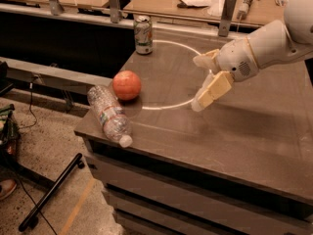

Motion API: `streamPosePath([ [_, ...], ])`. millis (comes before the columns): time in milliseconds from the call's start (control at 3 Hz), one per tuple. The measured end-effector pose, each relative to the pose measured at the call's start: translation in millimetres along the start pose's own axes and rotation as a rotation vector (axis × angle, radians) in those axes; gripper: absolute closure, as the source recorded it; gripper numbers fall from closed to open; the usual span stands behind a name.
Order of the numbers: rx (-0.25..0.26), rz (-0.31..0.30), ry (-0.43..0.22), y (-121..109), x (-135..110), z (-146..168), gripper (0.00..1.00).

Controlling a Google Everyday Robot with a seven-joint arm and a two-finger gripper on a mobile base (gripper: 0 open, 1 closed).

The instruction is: Move apple near 7up can

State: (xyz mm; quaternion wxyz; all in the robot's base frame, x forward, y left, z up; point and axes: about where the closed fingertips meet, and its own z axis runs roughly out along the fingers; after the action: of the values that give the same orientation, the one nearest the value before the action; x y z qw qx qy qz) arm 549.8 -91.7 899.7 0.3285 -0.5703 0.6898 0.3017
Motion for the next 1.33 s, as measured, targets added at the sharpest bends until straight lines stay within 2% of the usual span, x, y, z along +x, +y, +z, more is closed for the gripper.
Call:
streamPosePath([
  [333, 0.019, -0.075, -0.167, -12.9, -27.9, 24.2, 0.00],
  [667, 0.010, -0.157, -0.288, -22.1, -57.8, 54.3, 0.00],
  [1000, 0.012, -0.155, -0.287, -22.0, -57.6, 54.7, 0.00],
  [1333, 0.037, -0.126, -0.283, -21.6, -55.6, 59.7, 0.00],
])
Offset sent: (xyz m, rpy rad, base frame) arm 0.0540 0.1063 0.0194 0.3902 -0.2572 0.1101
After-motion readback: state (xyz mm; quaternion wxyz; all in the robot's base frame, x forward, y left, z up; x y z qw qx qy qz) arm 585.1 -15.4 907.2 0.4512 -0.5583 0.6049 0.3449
